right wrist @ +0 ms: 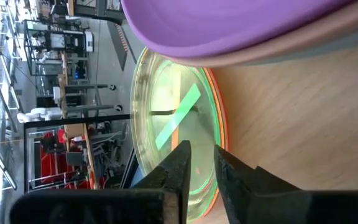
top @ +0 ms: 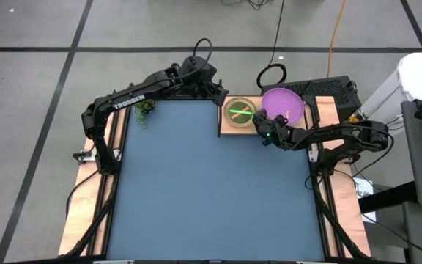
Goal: Place and stack plates onto a shelf
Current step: Stack the transparent green plate on the transparent orange plate on the shelf, then return to Home Position
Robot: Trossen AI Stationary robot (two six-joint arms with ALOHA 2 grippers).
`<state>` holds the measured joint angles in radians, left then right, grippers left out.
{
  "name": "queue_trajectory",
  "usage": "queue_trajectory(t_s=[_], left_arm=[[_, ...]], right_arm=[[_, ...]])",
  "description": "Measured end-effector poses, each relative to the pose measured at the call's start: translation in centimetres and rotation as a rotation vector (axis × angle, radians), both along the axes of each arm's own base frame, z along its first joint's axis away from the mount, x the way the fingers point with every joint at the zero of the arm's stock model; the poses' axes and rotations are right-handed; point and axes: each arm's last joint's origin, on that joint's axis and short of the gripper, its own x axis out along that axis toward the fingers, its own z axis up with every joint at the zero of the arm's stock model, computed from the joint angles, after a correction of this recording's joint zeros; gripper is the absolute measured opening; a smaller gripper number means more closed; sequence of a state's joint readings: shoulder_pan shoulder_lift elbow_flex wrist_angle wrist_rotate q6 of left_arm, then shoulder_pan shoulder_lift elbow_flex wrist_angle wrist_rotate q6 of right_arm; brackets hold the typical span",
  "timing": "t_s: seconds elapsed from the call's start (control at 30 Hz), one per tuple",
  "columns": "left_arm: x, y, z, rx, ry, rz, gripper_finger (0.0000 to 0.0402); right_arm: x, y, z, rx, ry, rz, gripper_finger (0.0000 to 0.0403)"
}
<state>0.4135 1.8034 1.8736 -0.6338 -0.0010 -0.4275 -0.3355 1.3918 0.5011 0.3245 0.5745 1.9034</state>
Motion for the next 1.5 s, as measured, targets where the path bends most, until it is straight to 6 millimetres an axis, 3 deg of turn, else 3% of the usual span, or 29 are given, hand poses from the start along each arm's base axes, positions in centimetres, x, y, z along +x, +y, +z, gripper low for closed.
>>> queue_trajectory(t_s=[0.27, 0.47, 0.7, 1.0, 1.1, 1.23, 1.37, 1.5], left_arm=[[0.1, -0.3, 0.0, -0.002, -0.001, -0.007, 0.0234], [0.3, -0.6, 0.0, 0.008, 0.004, -0.022, 0.0234], [0.5, -1.6, -0.2, -0.02, 0.022, -0.125, 0.0234], [1.4, -5.5, 0.7, 0.028, -0.01, -0.218, 0.0232], [1.6, -7.0, 1.1, 0.07, -0.022, -0.26, 0.0207], [1.5, -8.9, 2.1, 0.114, -0.062, -0.31, 0.0137], [0.7, -10.6, 3.6, 0.174, -0.094, -0.368, 0.0071], [0.2, -11.4, 4.0, 0.211, -0.086, -0.408, 0.0043]], right_arm=[[0.1, 0.0, 0.2, 0.001, -0.054, -0.044, 0.0084], [0.1, 0.3, 1.1, -0.014, -0.067, 0.03, 0.01], [-0.9, 1.0, 3.7, -0.093, -0.056, 0.125, 0.01], [-3.8, 2.3, 7.7, -0.304, 0.061, 0.432, 0.01], [-4.3, 2.8, 8.7, -0.416, 0.092, 0.557, 0.0098], [-4.9, 3.3, 9.7, -0.559, 0.122, 0.715, 0.0081], [-5.4, 4.0, 10.5, -0.768, 0.161, 0.928, 0.0045], [-5.8, 4.6, 11.0, -0.934, 0.162, 1.1, 0.0006]])
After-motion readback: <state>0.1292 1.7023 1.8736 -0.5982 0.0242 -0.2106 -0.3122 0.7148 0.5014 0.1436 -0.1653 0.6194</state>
